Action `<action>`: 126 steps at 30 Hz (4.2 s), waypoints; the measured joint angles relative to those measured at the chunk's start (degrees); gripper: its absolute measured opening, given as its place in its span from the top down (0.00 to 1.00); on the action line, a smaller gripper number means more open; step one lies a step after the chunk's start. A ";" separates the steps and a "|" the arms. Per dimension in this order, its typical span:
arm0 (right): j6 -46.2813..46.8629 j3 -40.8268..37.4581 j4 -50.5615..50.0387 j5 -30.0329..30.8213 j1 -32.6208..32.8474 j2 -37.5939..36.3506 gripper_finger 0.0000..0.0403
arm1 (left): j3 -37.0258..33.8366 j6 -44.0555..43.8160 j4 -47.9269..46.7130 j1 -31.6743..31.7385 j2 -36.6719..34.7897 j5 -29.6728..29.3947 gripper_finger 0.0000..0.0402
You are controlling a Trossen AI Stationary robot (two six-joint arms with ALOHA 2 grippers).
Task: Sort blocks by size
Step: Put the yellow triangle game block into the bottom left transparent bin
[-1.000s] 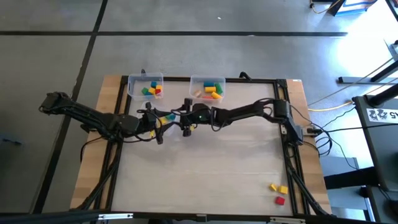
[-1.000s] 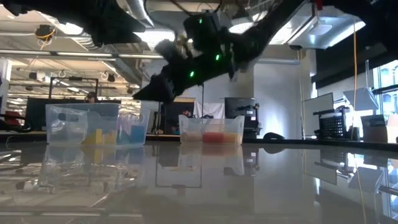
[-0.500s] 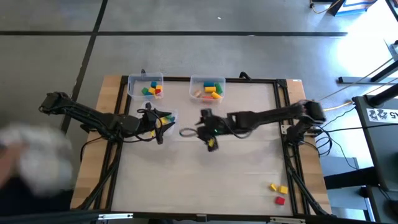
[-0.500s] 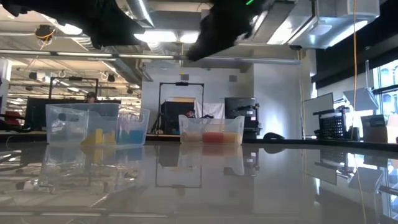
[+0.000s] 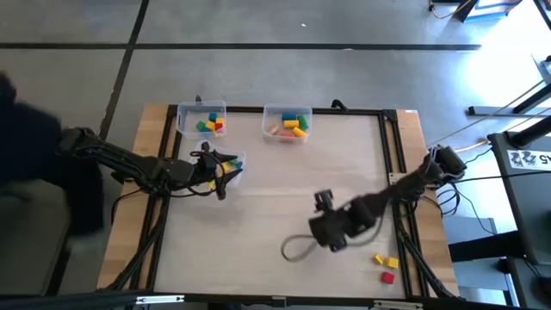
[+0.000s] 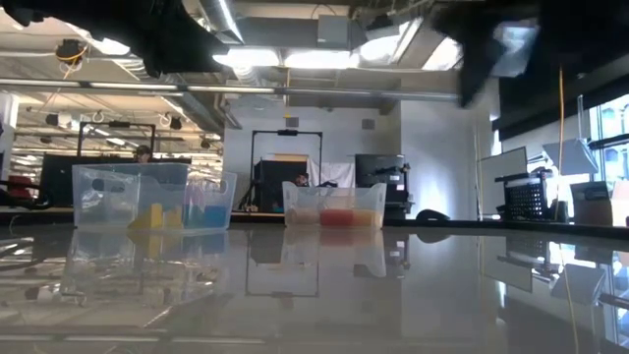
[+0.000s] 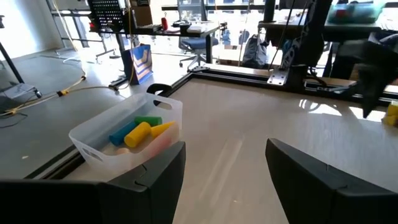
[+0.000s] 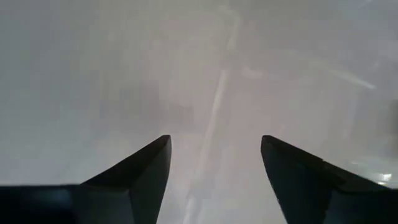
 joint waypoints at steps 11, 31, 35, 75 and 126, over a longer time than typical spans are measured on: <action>32.78 -9.50 -1.37 -14.51 17.57 -0.02 0.37 | 0.02 -0.02 3.33 0.00 2.58 0.02 0.45; 24.77 -12.83 -3.08 -16.21 32.05 0.17 0.37 | 0.02 1.14 14.64 1.08 13.58 0.02 0.45; 24.33 -15.90 -0.08 -16.72 31.85 0.20 0.37 | 0.02 1.09 14.60 1.64 13.60 0.02 0.45; 25.87 -21.73 6.74 -18.47 31.85 0.22 0.65 | 0.02 2.97 14.12 1.85 13.60 0.02 0.45; -33.09 1.17 89.40 -2.26 -32.84 26.35 0.61 | 0.02 9.35 15.38 -5.21 -0.35 0.19 0.45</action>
